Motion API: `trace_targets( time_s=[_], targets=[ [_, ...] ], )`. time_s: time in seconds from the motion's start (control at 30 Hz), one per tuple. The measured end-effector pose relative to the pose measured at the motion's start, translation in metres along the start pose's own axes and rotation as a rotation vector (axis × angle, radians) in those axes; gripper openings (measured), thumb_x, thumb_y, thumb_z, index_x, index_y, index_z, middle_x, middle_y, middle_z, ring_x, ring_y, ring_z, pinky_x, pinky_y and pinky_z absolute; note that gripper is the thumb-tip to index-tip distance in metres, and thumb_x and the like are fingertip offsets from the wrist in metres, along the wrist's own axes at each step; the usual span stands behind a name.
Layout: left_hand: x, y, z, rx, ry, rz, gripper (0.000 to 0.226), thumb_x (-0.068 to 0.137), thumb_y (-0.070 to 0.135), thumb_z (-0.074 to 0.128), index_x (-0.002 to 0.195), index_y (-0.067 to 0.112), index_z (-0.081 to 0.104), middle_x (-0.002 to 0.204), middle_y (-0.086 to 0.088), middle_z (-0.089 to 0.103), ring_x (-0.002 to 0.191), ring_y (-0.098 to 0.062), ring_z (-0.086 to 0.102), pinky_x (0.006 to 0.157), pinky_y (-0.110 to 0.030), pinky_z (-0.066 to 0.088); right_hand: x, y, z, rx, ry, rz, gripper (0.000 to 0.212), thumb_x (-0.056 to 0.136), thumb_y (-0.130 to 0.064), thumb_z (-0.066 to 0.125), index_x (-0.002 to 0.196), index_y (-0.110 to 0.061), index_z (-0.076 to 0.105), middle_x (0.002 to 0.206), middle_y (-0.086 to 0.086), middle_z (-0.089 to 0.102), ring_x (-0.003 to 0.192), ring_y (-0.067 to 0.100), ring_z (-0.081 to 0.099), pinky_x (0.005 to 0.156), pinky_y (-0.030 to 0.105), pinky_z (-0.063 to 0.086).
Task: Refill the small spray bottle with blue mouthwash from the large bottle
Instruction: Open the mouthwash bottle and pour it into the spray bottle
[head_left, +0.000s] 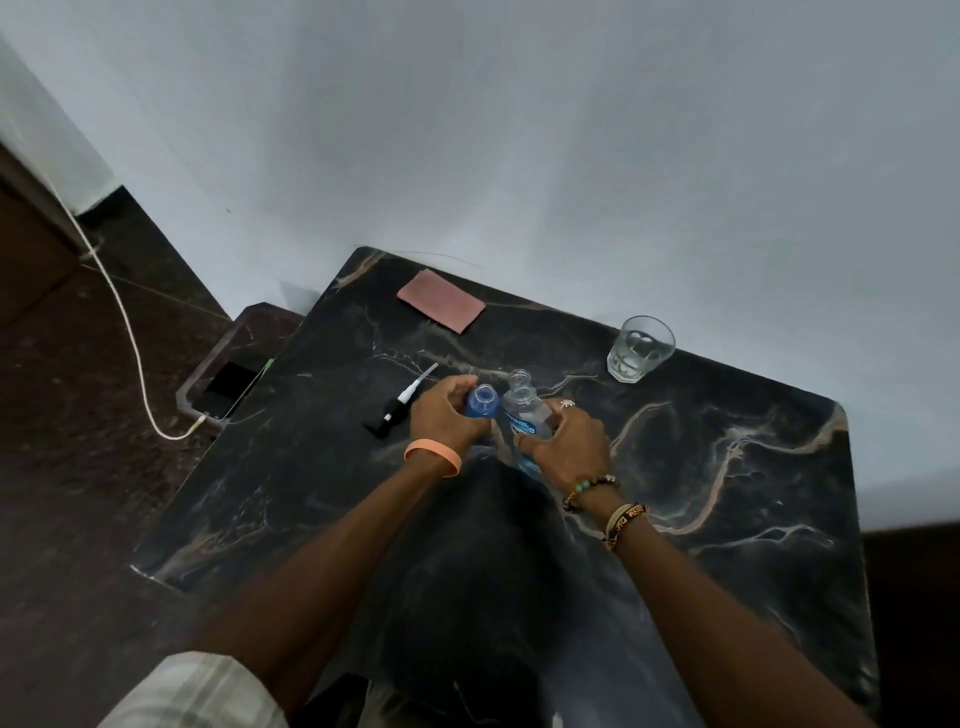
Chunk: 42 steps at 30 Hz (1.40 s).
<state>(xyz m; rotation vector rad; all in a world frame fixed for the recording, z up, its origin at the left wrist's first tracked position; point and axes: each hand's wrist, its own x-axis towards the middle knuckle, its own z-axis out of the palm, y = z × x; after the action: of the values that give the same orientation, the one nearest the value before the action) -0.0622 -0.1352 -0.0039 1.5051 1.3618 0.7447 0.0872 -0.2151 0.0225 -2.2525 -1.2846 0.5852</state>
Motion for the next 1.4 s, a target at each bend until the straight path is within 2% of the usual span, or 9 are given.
trace_targets(
  time_s=[0.1, 0.3, 0.53, 0.73, 0.87, 1.03, 1.17, 1.23, 1.4],
  targets=[
    [0.005, -0.018, -0.003, 0.061, -0.021, -0.007, 0.06, 0.053, 0.008, 0.091, 0.108, 0.011, 0.067, 0.103, -0.004, 0.071, 0.092, -0.015, 0.067, 0.086, -0.033, 0.056, 0.004, -0.002, 0.013, -0.006, -0.03, -0.015, 0.036, 0.068, -0.045, 0.079, 0.095, -0.023, 0.068, 0.079, -0.01, 0.064, 0.074, 0.012, 0.063, 0.062, 0.026, 0.053],
    [0.013, -0.04, -0.006, 0.098, -0.039, -0.024, 0.052, 0.055, 0.009, 0.089, 0.102, 0.014, 0.068, 0.099, -0.002, 0.072, 0.09, -0.014, 0.067, 0.085, -0.038, 0.057, 0.014, -0.006, 0.032, -0.048, -0.07, -0.006, 0.036, 0.07, -0.047, 0.076, 0.092, -0.019, 0.068, 0.081, -0.003, 0.067, 0.078, 0.018, 0.062, 0.063, 0.029, 0.052],
    [0.018, -0.044, -0.011, 0.085, -0.088, 0.027, 0.05, 0.056, 0.014, 0.09, 0.099, 0.023, 0.064, 0.099, 0.002, 0.07, 0.09, -0.009, 0.066, 0.083, -0.029, 0.057, 0.022, -0.01, 0.038, -0.049, -0.038, -0.008, 0.031, 0.072, -0.046, 0.076, 0.089, -0.021, 0.066, 0.079, -0.004, 0.066, 0.07, 0.011, 0.059, 0.06, 0.025, 0.048],
    [0.02, -0.047, -0.012, 0.118, -0.117, 0.051, 0.06, 0.06, 0.012, 0.089, 0.113, 0.015, 0.062, 0.11, -0.004, 0.068, 0.1, -0.015, 0.065, 0.088, -0.034, 0.056, 0.021, -0.01, 0.038, -0.037, -0.048, 0.0, 0.036, 0.073, -0.045, 0.076, 0.096, -0.019, 0.067, 0.085, -0.003, 0.067, 0.077, 0.014, 0.062, 0.068, 0.03, 0.055],
    [0.019, -0.048, -0.011, 0.153, -0.115, 0.065, 0.069, 0.058, 0.01, 0.089, 0.12, 0.014, 0.06, 0.117, -0.006, 0.064, 0.105, -0.017, 0.063, 0.091, -0.036, 0.055, 0.017, -0.007, 0.035, -0.025, -0.025, -0.028, 0.036, 0.07, -0.045, 0.077, 0.097, -0.021, 0.069, 0.084, -0.007, 0.067, 0.075, 0.011, 0.06, 0.058, 0.02, 0.045],
    [0.012, -0.051, -0.013, 0.135, -0.132, 0.03, 0.082, 0.059, 0.009, 0.088, 0.131, 0.016, 0.05, 0.127, -0.006, 0.058, 0.116, -0.018, 0.057, 0.096, -0.036, 0.052, 0.01, 0.0, 0.028, 0.029, -0.053, -0.023, 0.045, 0.072, -0.043, 0.077, 0.109, -0.02, 0.068, 0.093, -0.001, 0.069, 0.087, 0.016, 0.063, 0.073, 0.037, 0.058],
    [0.003, -0.051, -0.018, 0.082, -0.132, 0.01, 0.089, 0.058, 0.01, 0.088, 0.135, 0.018, 0.045, 0.135, -0.005, 0.051, 0.121, -0.016, 0.053, 0.095, -0.028, 0.05, 0.003, 0.005, 0.02, 0.076, -0.008, -0.046, 0.041, 0.072, -0.041, 0.078, 0.106, -0.021, 0.068, 0.091, -0.004, 0.071, 0.08, 0.01, 0.064, 0.067, 0.027, 0.056],
    [-0.004, -0.05, -0.02, 0.095, -0.111, 0.018, 0.091, 0.059, 0.014, 0.087, 0.138, 0.019, 0.042, 0.138, -0.004, 0.046, 0.122, -0.014, 0.048, 0.094, -0.022, 0.045, 0.0, 0.008, 0.015, 0.091, 0.013, -0.049, 0.038, 0.072, -0.042, 0.077, 0.103, -0.022, 0.068, 0.087, -0.008, 0.07, 0.077, 0.009, 0.064, 0.065, 0.027, 0.056],
    [-0.034, -0.043, -0.019, 0.125, 0.136, 0.151, 0.068, 0.065, 0.015, 0.082, 0.123, 0.015, 0.049, 0.123, 0.002, 0.048, 0.111, -0.014, 0.051, 0.093, -0.036, 0.051, -0.007, 0.022, 0.004, 0.176, 0.034, 0.003, 0.044, 0.074, -0.035, 0.078, 0.113, -0.021, 0.064, 0.098, -0.005, 0.071, 0.087, 0.012, 0.066, 0.074, 0.035, 0.058]
  ],
)
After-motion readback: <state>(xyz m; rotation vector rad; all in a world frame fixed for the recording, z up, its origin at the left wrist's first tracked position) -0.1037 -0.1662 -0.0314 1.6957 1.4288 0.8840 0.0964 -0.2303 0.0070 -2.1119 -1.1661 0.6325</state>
